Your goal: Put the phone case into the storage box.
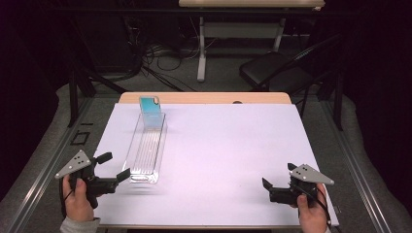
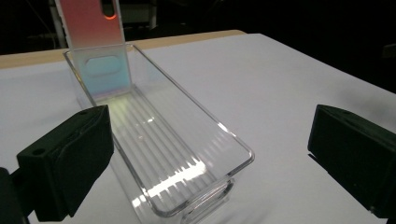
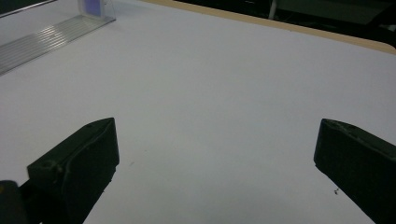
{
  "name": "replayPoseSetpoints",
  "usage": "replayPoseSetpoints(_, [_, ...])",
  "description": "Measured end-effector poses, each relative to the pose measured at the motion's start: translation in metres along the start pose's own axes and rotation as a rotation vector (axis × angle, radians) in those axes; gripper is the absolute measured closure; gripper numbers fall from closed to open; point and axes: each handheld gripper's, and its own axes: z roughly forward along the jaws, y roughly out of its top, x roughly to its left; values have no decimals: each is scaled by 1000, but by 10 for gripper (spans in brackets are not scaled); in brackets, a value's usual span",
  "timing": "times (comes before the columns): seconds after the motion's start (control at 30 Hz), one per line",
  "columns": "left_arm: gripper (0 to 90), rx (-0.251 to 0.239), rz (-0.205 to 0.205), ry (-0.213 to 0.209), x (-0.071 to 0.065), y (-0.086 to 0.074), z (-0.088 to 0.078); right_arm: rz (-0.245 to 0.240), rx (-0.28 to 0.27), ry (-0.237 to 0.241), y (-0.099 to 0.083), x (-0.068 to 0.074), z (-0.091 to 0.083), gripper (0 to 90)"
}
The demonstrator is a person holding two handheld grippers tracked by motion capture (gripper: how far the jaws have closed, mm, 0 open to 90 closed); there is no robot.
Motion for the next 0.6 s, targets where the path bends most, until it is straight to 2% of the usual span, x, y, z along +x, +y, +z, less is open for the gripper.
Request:
replayPoseSetpoints(0.2, [4, -2, -1, 13, 3, -6, 0, 23, -7, -8, -8, -3, -3, 0])
replayPoseSetpoints(0.3, [4, 2, 18, 55, 3, -9, 0, 39, -4, -8, -10, -5, -2, 0])
replayPoseSetpoints(0.47, [4, -13, 9, 60, 7, -13, -2, 57, -16, -5, -15, -8, 0, 0])
replayPoseSetpoints(0.6, [4, -22, 2, 66, 10, -17, -4, 52, -17, -12, -18, -10, 1, 0])
